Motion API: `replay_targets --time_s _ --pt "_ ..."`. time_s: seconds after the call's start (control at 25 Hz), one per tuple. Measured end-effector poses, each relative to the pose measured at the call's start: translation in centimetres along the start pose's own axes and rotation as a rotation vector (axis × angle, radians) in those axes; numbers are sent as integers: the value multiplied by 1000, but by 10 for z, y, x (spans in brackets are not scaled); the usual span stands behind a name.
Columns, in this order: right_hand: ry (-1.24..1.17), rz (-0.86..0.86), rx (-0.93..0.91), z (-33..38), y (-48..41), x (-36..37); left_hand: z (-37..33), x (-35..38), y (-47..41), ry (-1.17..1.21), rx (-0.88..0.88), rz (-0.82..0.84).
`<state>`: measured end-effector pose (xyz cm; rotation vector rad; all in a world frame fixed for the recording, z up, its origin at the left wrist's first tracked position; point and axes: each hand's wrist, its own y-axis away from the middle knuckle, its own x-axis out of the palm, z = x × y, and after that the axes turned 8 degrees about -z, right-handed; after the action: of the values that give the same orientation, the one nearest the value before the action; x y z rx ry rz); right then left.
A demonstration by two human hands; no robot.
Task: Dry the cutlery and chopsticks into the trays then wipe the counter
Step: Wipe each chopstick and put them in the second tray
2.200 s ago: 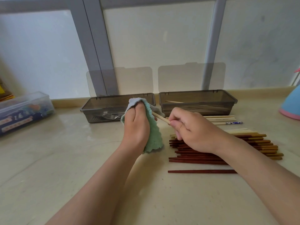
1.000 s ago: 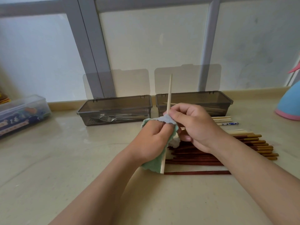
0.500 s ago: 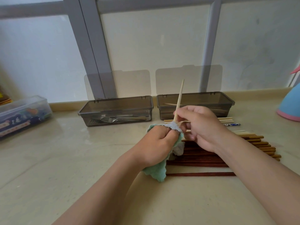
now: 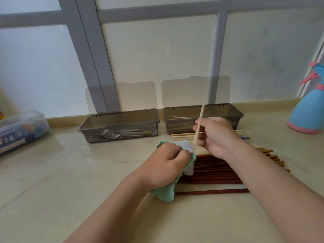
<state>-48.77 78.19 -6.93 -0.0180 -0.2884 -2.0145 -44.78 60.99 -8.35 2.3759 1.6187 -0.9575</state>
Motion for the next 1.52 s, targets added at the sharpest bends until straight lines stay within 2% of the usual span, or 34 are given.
replay_targets --time_s 0.08,0.12,0.28,0.36,0.44,0.76,0.84,0.92,0.96,1.04,1.12,1.24,1.4,1.52 --pt "91 4 -65 7 -5 -8 -7 -3 1 66 -7 -68" --pt "228 6 -156 12 -6 -12 -12 -5 2 103 -11 -99" --pt "980 -97 -683 32 -24 -13 -8 -13 -2 219 -8 -255" --pt "1234 -133 -780 40 -40 -10 2 -14 -8 253 -24 -344" --pt "1383 -125 -796 44 -58 -8 4 -12 -9 269 -55 -382" --pt "1462 -15 -636 45 -93 -9 4 -17 -15 331 -125 -488" --pt "1380 -89 -716 46 -82 -10 6 -17 -16 342 -141 -501" --pt "1190 -191 -802 41 -62 -18 10 -18 -16 365 -160 -514" --pt "1102 -196 -809 35 -51 -26 12 -17 -16 374 -174 -516" --pt "1038 -91 -763 20 -32 -42 11 -16 -18 365 -171 -502" --pt "1111 15 -664 8 -29 -54 4 -17 -23 329 -115 -449" --pt "1253 41 -583 6 -39 -59 -9 -25 -38 307 -84 -370" --pt "1446 82 -608 4 -41 -55 -16 -21 -48 339 -118 -417" --pt "1480 102 -618 1 -41 -51 -9 -9 -45 414 -164 -439"
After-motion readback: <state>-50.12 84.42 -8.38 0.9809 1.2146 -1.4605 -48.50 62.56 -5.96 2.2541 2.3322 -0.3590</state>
